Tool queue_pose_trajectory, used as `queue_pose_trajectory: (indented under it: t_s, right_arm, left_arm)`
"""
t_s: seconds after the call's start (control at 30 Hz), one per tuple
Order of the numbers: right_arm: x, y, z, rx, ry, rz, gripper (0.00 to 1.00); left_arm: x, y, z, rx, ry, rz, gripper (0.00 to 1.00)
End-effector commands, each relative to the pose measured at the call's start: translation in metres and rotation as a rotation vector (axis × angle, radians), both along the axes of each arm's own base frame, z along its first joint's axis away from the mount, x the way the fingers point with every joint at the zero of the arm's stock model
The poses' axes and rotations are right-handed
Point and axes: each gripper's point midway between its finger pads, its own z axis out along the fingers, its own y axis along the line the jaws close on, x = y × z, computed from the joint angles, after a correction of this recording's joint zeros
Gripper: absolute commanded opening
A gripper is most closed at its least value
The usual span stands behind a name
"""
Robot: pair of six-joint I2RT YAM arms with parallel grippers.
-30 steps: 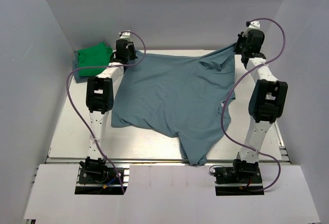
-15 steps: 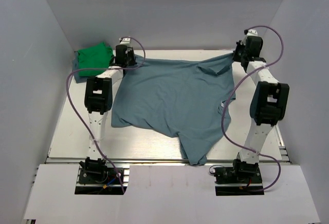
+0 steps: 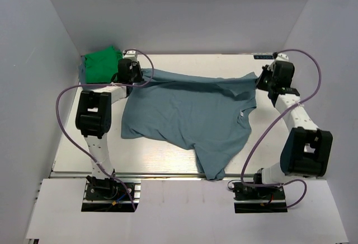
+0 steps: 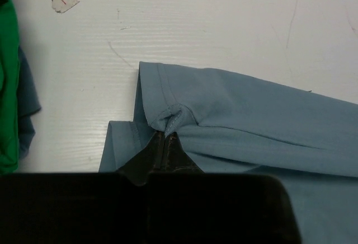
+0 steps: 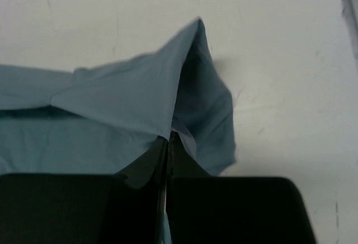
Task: Fold and stack the t-shirts
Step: Fold the flattened tshirt in 1/3 of the way
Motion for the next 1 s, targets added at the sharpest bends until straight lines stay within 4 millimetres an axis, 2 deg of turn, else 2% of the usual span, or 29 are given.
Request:
queue_pose_trajectory:
  t_s: [0.0, 0.03, 0.07, 0.1, 0.13, 0.17, 0.2, 0.23, 0.27, 0.3, 0.33, 0.37, 0.4, 0.43, 0.47, 0.5, 0.53, 0.6, 0.63, 0.67, 0.73, 0.77, 0.8, 0.87, 0.93, 0.97]
  right_arm:
    - [-0.024, 0.006, -0.015, 0.054, 0.021, -0.011, 0.00]
    - [-0.032, 0.010, -0.019, 0.067, 0.018, 0.002, 0.00]
    - [-0.037, 0.016, -0.022, 0.090, 0.024, 0.028, 0.00]
    - [-0.044, 0.018, -0.028, 0.098, 0.035, 0.032, 0.00]
    - [-0.051, 0.019, -0.039, 0.102, 0.058, 0.028, 0.00]
    - [-0.055, 0.019, -0.044, 0.108, 0.070, 0.027, 0.00]
    - [-0.064, 0.019, -0.059, 0.117, 0.103, 0.015, 0.00]
    - [-0.068, 0.020, -0.063, 0.119, 0.114, 0.009, 0.00]
    - [-0.071, 0.021, -0.064, 0.119, 0.116, 0.011, 0.00]
    - [-0.078, 0.021, -0.075, 0.129, 0.142, 0.003, 0.00]
    - [-0.085, 0.021, -0.085, 0.133, 0.168, -0.003, 0.00]
    - [-0.088, 0.022, -0.089, 0.138, 0.178, -0.001, 0.00]
    - [-0.094, 0.022, -0.097, 0.142, 0.199, -0.005, 0.04]
    - [-0.099, 0.020, -0.103, 0.141, 0.224, -0.022, 0.09]
    - [-0.103, 0.020, -0.107, 0.137, 0.244, -0.023, 0.13]
    - [-0.104, 0.019, -0.107, 0.136, 0.247, -0.028, 0.21]
    - [-0.109, 0.018, -0.108, 0.131, 0.270, -0.038, 0.29]
    - [-0.109, 0.016, -0.103, 0.117, 0.263, -0.035, 0.39]
    - [-0.110, 0.014, -0.102, 0.113, 0.263, -0.045, 0.50]
    - [-0.112, 0.013, -0.099, 0.108, 0.268, -0.051, 0.58]
    - [-0.108, 0.011, -0.085, 0.099, 0.233, -0.060, 0.85]
    - [-0.105, 0.011, -0.074, 0.095, 0.204, -0.057, 0.87]
    - [-0.100, 0.010, -0.066, 0.093, 0.182, -0.056, 0.90]
    - [-0.091, 0.015, -0.050, 0.099, 0.132, -0.024, 0.90]
    - [-0.081, 0.019, -0.038, 0.116, 0.087, 0.000, 0.90]
    - [-0.071, 0.025, -0.028, 0.131, 0.042, 0.034, 0.90]
  left_arm:
    - [-0.009, 0.010, 0.037, 0.003, -0.063, 0.022, 0.00]
    - [-0.014, 0.010, 0.027, 0.007, -0.036, 0.021, 0.00]
    - [-0.015, 0.013, 0.033, 0.012, -0.041, 0.034, 0.00]
    - [-0.023, 0.014, 0.027, 0.016, -0.012, 0.034, 0.00]
    - [-0.027, 0.015, 0.020, 0.019, 0.008, 0.034, 0.00]
    - [-0.030, 0.016, 0.023, 0.014, 0.004, 0.046, 0.00]
    - [-0.038, 0.017, 0.017, 0.017, 0.027, 0.046, 0.00]
    - [-0.042, 0.017, 0.010, 0.009, 0.050, 0.051, 0.00]
    - [-0.045, 0.018, 0.011, 0.009, 0.049, 0.051, 0.00]
    - [-0.054, 0.021, -0.002, 0.009, 0.102, 0.075, 0.01]
    - [-0.059, 0.027, -0.004, 0.001, 0.125, 0.120, 0.03]
    - [-0.062, 0.027, -0.002, -0.007, 0.134, 0.126, 0.09]
    - [-0.070, 0.031, -0.009, 0.009, 0.171, 0.142, 0.26]
    - [-0.076, 0.037, -0.013, 0.003, 0.191, 0.186, 0.33]
    - [-0.078, 0.037, -0.004, 0.002, 0.184, 0.186, 0.33]
    - [-0.083, 0.041, -0.005, 0.005, 0.197, 0.212, 0.36]
    - [-0.090, 0.045, -0.007, 0.010, 0.223, 0.235, 0.50]
    - [-0.096, 0.052, 0.006, 0.016, 0.219, 0.273, 0.76]
    - [-0.099, 0.054, 0.009, 0.024, 0.225, 0.285, 1.00]
    - [-0.102, 0.057, 0.014, 0.023, 0.233, 0.304, 1.00]
    - [-0.096, 0.063, 0.034, 0.029, 0.212, 0.349, 1.00]
    - [-0.091, 0.062, 0.049, 0.018, 0.205, 0.353, 1.00]
    - [-0.088, 0.062, 0.053, 0.017, 0.202, 0.353, 1.00]
    - [-0.074, 0.047, 0.069, 0.000, 0.160, 0.258, 1.00]
    - [-0.066, 0.026, 0.075, -0.051, 0.135, 0.149, 1.00]
    - [-0.058, 0.018, 0.083, -0.067, 0.096, 0.107, 1.00]
